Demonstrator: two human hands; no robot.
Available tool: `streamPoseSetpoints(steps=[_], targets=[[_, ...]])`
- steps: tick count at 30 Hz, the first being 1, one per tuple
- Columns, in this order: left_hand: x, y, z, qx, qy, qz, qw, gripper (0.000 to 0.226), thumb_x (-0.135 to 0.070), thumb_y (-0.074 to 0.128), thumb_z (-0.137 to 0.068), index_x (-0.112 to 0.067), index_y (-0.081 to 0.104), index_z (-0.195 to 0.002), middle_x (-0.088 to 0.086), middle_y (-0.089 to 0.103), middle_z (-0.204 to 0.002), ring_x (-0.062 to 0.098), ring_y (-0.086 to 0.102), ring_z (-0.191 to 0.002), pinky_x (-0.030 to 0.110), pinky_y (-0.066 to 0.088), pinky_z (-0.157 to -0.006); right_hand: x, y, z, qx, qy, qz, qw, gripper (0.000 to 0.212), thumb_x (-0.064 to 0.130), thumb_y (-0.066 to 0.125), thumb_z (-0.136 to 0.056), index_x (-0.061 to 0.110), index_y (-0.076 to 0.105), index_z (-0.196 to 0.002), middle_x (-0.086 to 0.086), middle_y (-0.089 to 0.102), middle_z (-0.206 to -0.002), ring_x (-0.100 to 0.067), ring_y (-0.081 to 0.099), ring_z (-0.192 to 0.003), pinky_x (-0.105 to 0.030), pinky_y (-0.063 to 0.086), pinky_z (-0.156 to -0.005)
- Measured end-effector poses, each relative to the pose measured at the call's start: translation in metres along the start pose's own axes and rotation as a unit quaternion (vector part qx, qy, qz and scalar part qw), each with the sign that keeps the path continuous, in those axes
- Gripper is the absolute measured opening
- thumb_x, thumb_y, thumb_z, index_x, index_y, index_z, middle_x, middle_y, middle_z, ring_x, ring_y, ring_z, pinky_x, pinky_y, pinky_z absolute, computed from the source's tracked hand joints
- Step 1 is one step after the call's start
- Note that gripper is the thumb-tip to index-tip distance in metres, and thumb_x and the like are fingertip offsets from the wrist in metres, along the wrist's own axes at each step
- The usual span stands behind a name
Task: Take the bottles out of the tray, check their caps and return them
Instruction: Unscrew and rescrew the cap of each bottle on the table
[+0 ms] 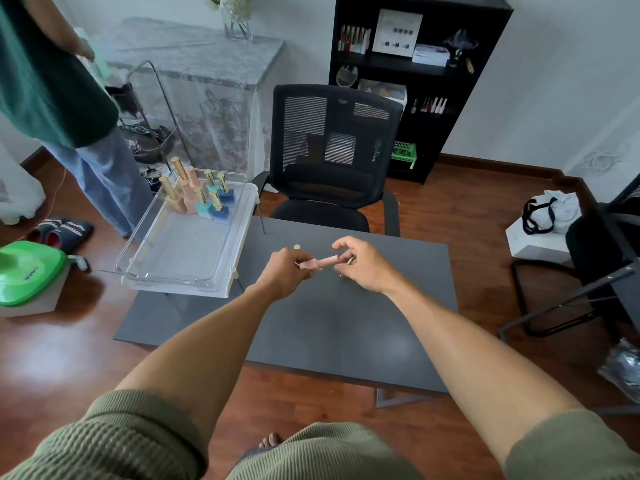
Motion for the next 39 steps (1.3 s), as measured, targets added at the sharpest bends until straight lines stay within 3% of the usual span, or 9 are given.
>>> streamPoseSetpoints(steps=[6,9,11,14,19,22,25,34,39], targets=[[-0.003,0.003,-0.001,0.000,0.006,-0.008,1.000,0.010,-0.020,0.077,-0.089,-0.025,0.078,-0.098,-0.004,0.066,-0.084,0.016,0.058,-0.076,0.024,0.043,-0.059,-0.001,0.000,0.001,-0.021,-0.021,0.018,0.999,0.023,-0.001,0.068,-0.095,0.019,0.065,-0.105,-0.006,0.067,-0.103,-0.035,0.072,-0.088,-0.034,0.055,-0.064],[-0.001,0.003,0.000,0.002,0.004,-0.004,1.000,0.008,-0.022,0.078,-0.089,-0.026,0.078,-0.096,-0.002,0.068,-0.086,0.018,0.060,-0.077,0.027,0.046,-0.060,-0.003,0.001,-0.001,-0.023,-0.010,0.006,1.000,0.011,0.005,0.069,-0.096,0.014,0.069,-0.103,-0.008,0.071,-0.094,-0.030,0.074,-0.082,-0.043,0.059,-0.071],[0.000,0.003,0.001,0.002,0.002,0.002,1.000,0.008,-0.022,0.078,-0.089,-0.026,0.078,-0.095,-0.003,0.069,-0.086,0.019,0.063,-0.082,0.030,0.050,-0.065,-0.005,0.001,-0.002,-0.023,0.000,0.019,1.000,0.003,0.015,0.070,-0.098,0.018,0.071,-0.099,-0.005,0.075,-0.083,-0.018,0.070,-0.068,-0.036,0.054,-0.060],[0.000,0.003,0.002,0.004,0.002,0.001,1.000,0.008,-0.020,0.077,-0.089,-0.026,0.078,-0.094,-0.003,0.070,-0.087,0.021,0.065,-0.084,0.036,0.054,-0.070,-0.005,0.003,-0.001,-0.022,0.020,0.035,0.999,0.013,0.027,0.066,-0.101,0.021,0.073,-0.093,0.000,0.076,-0.073,-0.018,0.068,-0.062,-0.035,0.050,-0.055],[0.001,0.003,0.003,0.006,0.002,-0.010,1.000,0.009,-0.019,0.076,-0.090,-0.021,0.078,-0.099,-0.001,0.071,-0.090,0.022,0.065,-0.083,0.031,0.050,-0.065,-0.010,0.008,-0.001,-0.009,0.040,0.041,0.998,0.037,0.046,0.057,-0.103,0.019,0.072,-0.083,0.004,0.076,-0.071,-0.011,0.074,-0.062,-0.041,0.062,-0.071],[0.002,0.003,0.003,0.005,0.003,-0.012,1.000,0.010,-0.019,0.076,-0.090,-0.021,0.078,-0.100,0.000,0.071,-0.092,0.021,0.065,-0.085,0.034,0.053,-0.071,-0.011,0.009,-0.002,-0.016,0.033,0.033,0.999,0.035,0.050,0.060,-0.100,0.017,0.069,-0.098,0.005,0.076,-0.083,-0.011,0.075,-0.066,-0.043,0.062,-0.073],[0.003,0.004,0.002,0.005,0.004,-0.018,1.000,0.013,-0.017,0.076,-0.090,-0.019,0.079,-0.102,0.002,0.072,-0.095,0.022,0.065,-0.089,0.036,0.053,-0.076,-0.008,0.008,-0.003,-0.005,-0.004,0.026,1.000,0.035,0.035,0.073,-0.096,0.027,0.060,-0.127,0.004,0.072,-0.102,-0.016,0.074,-0.082,-0.043,0.063,-0.080],[-0.003,0.006,0.002,0.008,0.018,-0.027,0.999,0.015,-0.016,0.076,-0.090,-0.017,0.078,-0.104,0.003,0.071,-0.097,0.022,0.063,-0.090,0.032,0.050,-0.074,-0.007,0.007,-0.005,-0.022,-0.049,0.048,0.997,0.025,0.014,0.075,-0.093,0.034,0.060,-0.092,0.004,0.063,-0.094,-0.025,0.064,-0.077,-0.054,0.060,-0.067],[-0.002,0.006,0.003,0.012,0.016,-0.035,0.999,0.012,-0.015,0.076,-0.089,-0.018,0.079,-0.101,0.003,0.072,-0.094,0.023,0.063,-0.088,0.037,0.052,-0.076,-0.008,0.009,-0.005,-0.025,-0.028,0.039,0.999,0.014,0.023,0.078,-0.093,0.029,0.066,-0.095,0.006,0.068,-0.091,-0.019,0.064,-0.078,-0.041,0.058,-0.066]])
Point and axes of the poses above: each hand's wrist, its own z-axis away from the middle knuckle, its own y-axis out of the palm, x = y × z, the point moved 4 cm from there along -z, towards the middle knuckle
